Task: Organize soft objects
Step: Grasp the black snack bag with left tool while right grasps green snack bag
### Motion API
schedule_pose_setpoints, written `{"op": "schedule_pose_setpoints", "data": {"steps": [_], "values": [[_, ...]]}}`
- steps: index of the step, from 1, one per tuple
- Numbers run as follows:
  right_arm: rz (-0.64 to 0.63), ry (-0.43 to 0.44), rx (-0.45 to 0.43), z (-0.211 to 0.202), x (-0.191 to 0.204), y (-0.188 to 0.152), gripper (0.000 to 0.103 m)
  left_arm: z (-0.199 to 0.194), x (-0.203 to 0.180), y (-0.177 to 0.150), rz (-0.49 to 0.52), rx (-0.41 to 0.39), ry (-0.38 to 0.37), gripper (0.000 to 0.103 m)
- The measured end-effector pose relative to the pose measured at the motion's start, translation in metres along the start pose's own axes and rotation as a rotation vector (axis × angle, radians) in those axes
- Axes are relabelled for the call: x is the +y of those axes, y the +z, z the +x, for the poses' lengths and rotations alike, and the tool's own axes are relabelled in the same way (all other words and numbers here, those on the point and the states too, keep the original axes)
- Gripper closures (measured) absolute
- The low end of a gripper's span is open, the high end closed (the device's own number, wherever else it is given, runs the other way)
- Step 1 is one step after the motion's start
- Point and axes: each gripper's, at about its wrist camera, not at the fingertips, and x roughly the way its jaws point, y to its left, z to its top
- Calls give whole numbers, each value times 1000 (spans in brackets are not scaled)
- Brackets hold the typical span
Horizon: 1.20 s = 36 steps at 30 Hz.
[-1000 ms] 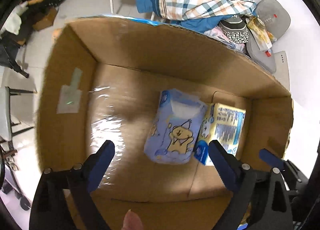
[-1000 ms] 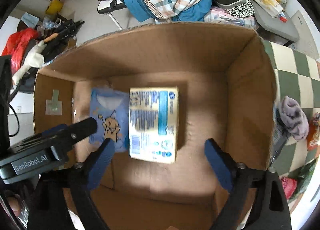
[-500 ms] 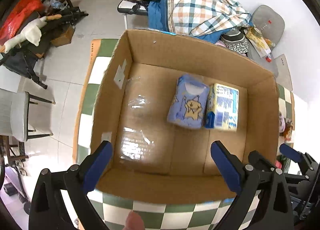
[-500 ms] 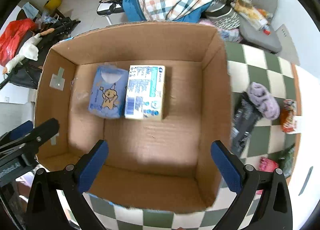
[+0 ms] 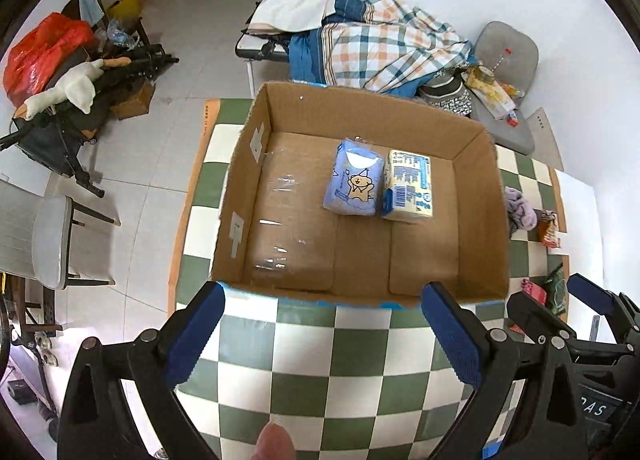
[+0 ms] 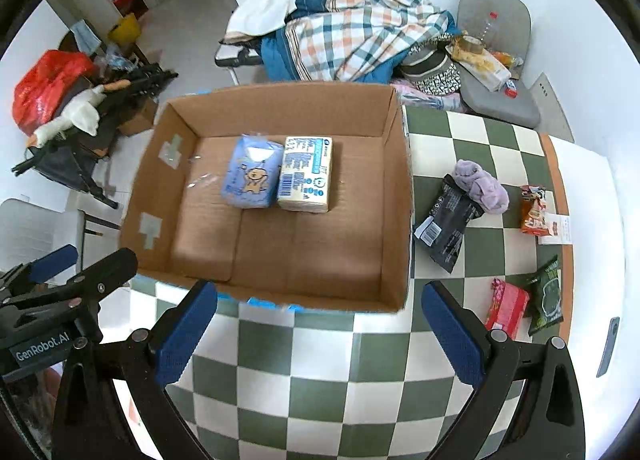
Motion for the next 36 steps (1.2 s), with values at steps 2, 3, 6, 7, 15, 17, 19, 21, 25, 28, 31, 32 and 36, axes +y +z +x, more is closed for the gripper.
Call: {"op": "schedule_pose_setpoints", "data": {"steps": [2, 3, 6, 7, 15, 17, 19, 21, 25, 28, 31, 32, 36], "values": [[1, 19, -12, -13, 0, -7, 0, -12, 0, -4, -6, -15, -3, 2], [4, 30, -14, -17, 0, -10, 0, -17, -1, -5, -7, -24, -6, 2], [11, 65, -28, -33, -4, -17, 0, -31, -6, -6, -13, -40, -16, 2], [14, 73, -34, -36, -5, -19, 0, -37, -11, -5, -9, -49, -16, 2], [142, 103, -32, -57, -92, -33, 0, -43, -111, 7, 181, -84, 20, 2], [182, 78, -21, -57, -126, -36, 0, -26, -155, 11, 258, -63, 9, 2], [225, 33, 10, -51, -171, -42, 0, -3, -198, 16, 345, -19, 20, 2], [266, -25, 42, -40, -219, -47, 0, 25, -243, 22, 446, 30, 28, 2], [311, -89, 120, -3, -298, -50, 0, 90, -331, 34, 642, 134, 85, 2], [336, -94, 184, 31, -344, -48, 0, 145, -376, 42, 723, 251, 123, 2], [347, -80, 247, 66, -373, -45, 0, 201, -395, 50, 723, 396, 146, 2], [346, -76, 267, 76, -379, -45, 0, 222, -399, 51, 720, 449, 158, 2], [323, -55, 379, 123, -395, -46, 0, 273, -400, 46, 716, 536, 218, 2]]}}
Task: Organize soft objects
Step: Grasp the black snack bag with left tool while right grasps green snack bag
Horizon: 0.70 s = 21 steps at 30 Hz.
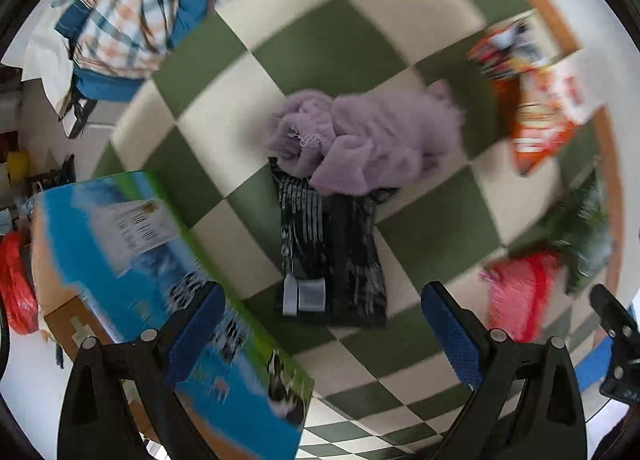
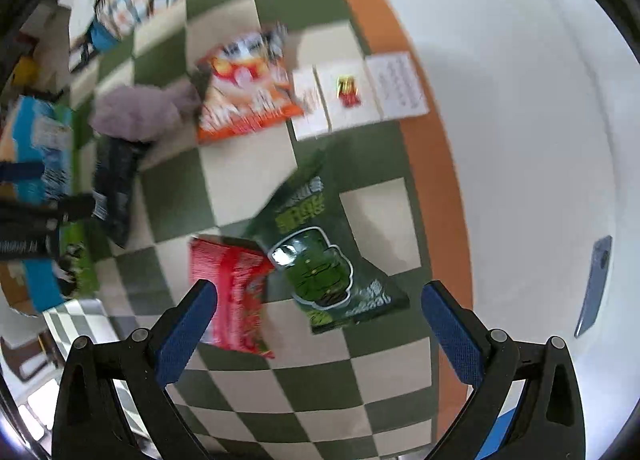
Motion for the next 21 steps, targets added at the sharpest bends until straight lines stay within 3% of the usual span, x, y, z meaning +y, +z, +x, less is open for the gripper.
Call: {"op": "schedule_pose_setpoints", "data": {"steps": [6, 8, 9, 10, 11, 16, 21], "values": [[-20, -5, 77, 37, -9, 11, 0, 39, -3, 10, -16, 56, -23, 6], [-11, 10, 90, 47, -13, 13, 2, 46, -4, 9, -22, 58, -41, 24], [-4, 17, 97, 51, -15, 13, 10, 45, -2, 8, -33, 46, -61, 34], [2, 28, 102, 54, -18, 14, 26, 43, -1, 6, -49, 36, -94, 42], [18, 46, 106, 57, -21, 14, 30, 41, 0, 3, -64, 28, -106, 51], [149, 111, 90, 51, -46, 12, 53, 45, -11, -21, -94, 13, -89, 54], [195, 116, 90, 48, -55, 11, 50, 50, -17, -38, -133, -14, -101, 50]]}}
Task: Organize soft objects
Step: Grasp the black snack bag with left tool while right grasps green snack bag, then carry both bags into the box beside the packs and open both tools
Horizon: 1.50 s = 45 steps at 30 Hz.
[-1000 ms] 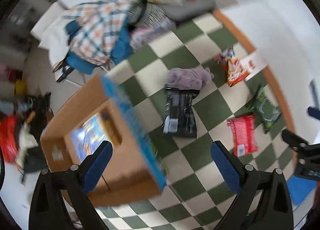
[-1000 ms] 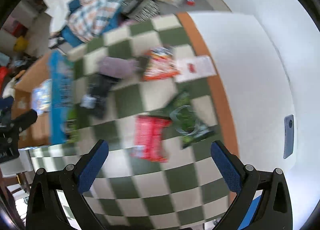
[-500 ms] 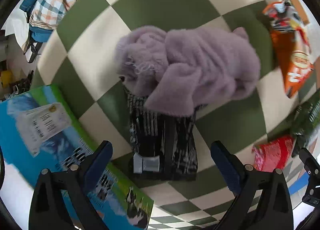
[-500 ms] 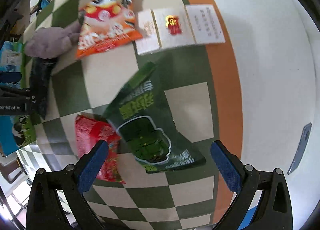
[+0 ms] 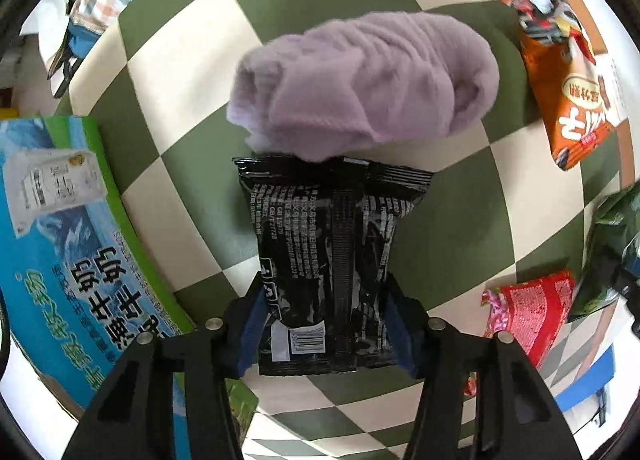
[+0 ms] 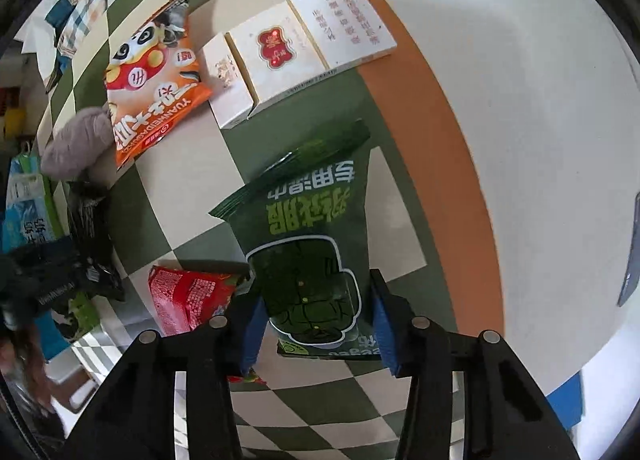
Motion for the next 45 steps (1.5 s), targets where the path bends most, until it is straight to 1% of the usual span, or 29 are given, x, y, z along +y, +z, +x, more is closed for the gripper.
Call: {"op": "schedule_pose_setpoints", "data": {"steps": [1, 2, 3, 4, 7, 9, 10, 11, 13, 15, 18, 22, 23, 25, 26, 27, 30, 31, 32, 33, 35, 36, 39, 42, 44, 45], "values": [[0, 1, 15, 3, -1, 1, 45, 1, 2, -2, -10, 0, -12, 50], [1, -4, 23, 6, -2, 2, 43, 2, 4, -4, -22, 0, -28, 50], [-1, -16, 28, 8, -2, 2, 43, 3, 6, -7, -30, -2, -40, 50], [-2, -23, 30, 10, -2, 1, 43, 4, 18, -6, -36, -4, -49, 50], [8, -26, 30, 17, -3, -4, 43, 6, 24, -15, -43, -11, -58, 52], [23, -25, 23, 21, -3, -4, 48, 2, 33, -17, -56, -23, -52, 55], [30, -22, 16, 21, -4, -5, 52, -1, 38, -20, -62, -28, -45, 55], [31, -26, 7, 19, -5, -6, 58, -3, 37, -24, -69, -36, -37, 57], [26, -30, -9, 18, -3, -10, 61, -7, 38, -35, -87, -54, -40, 57], [16, -19, -13, 15, 5, -14, 62, -15, 37, -45, -108, -75, -64, 58], [-9, 3, -54, -9, 14, -30, 63, -34, 41, -71, -117, -129, -112, 58], [-55, 59, -114, -48, 35, -53, 64, -67, 39, -114, -103, -212, -180, 58], [-71, 72, -128, -57, 43, -60, 64, -79, 41, -129, -101, -237, -205, 58], [-103, 100, -149, -74, 60, -71, 64, -97, 48, -147, -105, -277, -238, 58], [-121, 119, -159, -83, 71, -80, 64, -109, 57, -163, -115, -306, -255, 58], [-137, 137, -169, -92, 81, -87, 64, -121, 59, -168, -123, -325, -263, 58], [-195, 174, -195, -120, 112, -87, 64, -160, 84, -181, -168, -384, -277, 58], [-212, 185, -200, -123, 125, -97, 64, -172, 92, -184, -185, -402, -278, 58], [-234, 198, -204, -129, 140, -104, 64, -181, 111, -195, -211, -426, -275, 58], [-260, 208, -208, -136, 154, -113, 64, -188, 125, -195, -230, -439, -269, 58], [-305, 218, -214, -140, 189, -122, 64, -195, 160, -209, -271, -463, -259, 58], [-330, 220, -218, -141, 209, -126, 64, -199, 173, -207, -285, -468, -251, 58], [-391, 219, -223, -140, 265, -128, 64, -203, 221, -214, -337, -478, -207, 58], [-434, 210, -218, -139, 313, -130, 64, -190, 265, -212, -393, -460, -183, 58], [-460, 177, -230, -135, 341, -128, 64, -178, 295, -206, -422, -440, -174, 58], [-473, 156, -234, -132, 356, -127, 64, -171, 302, -200, -429, -431, -169, 58]]}}
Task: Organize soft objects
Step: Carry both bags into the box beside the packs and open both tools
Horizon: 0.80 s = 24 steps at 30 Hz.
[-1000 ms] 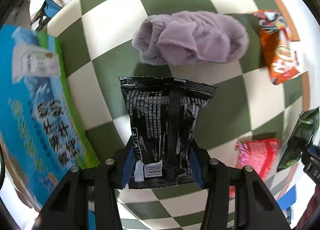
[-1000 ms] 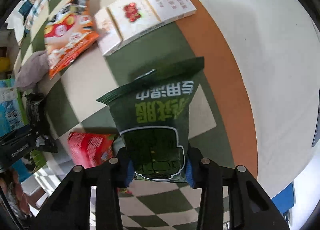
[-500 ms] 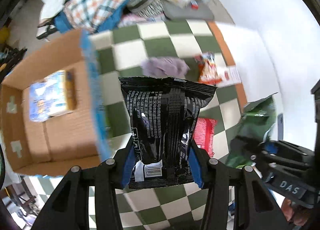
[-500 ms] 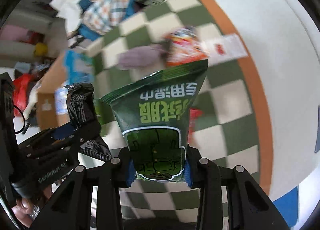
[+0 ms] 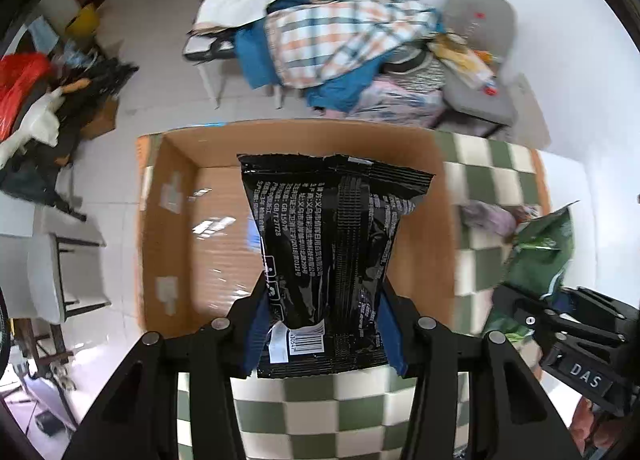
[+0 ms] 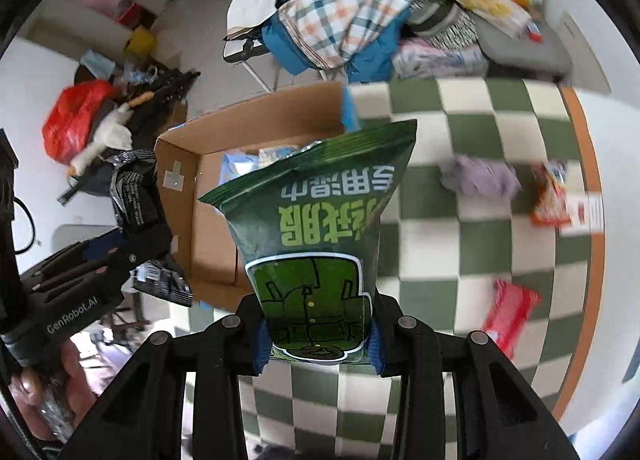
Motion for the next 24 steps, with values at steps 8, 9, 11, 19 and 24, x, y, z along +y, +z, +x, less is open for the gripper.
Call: {"op": "schedule_pose_setpoints", "data": {"steps": [8, 9, 11, 19, 24], "values": [[-23, -114, 64, 66, 49, 55, 64, 63, 65, 41, -42, 104, 59, 58], [-18, -117, 75, 73, 49, 59, 64, 69, 68, 43, -46, 115, 63, 58], [-10, -136, 98, 91, 50, 69, 64, 87, 74, 49, -41, 145, 72, 58], [21, -194, 133, 130, 34, 88, 64, 129, 82, 64, -39, 227, 89, 58], [28, -227, 134, 142, 31, 101, 62, 141, 79, 71, -9, 253, 119, 54]]}}
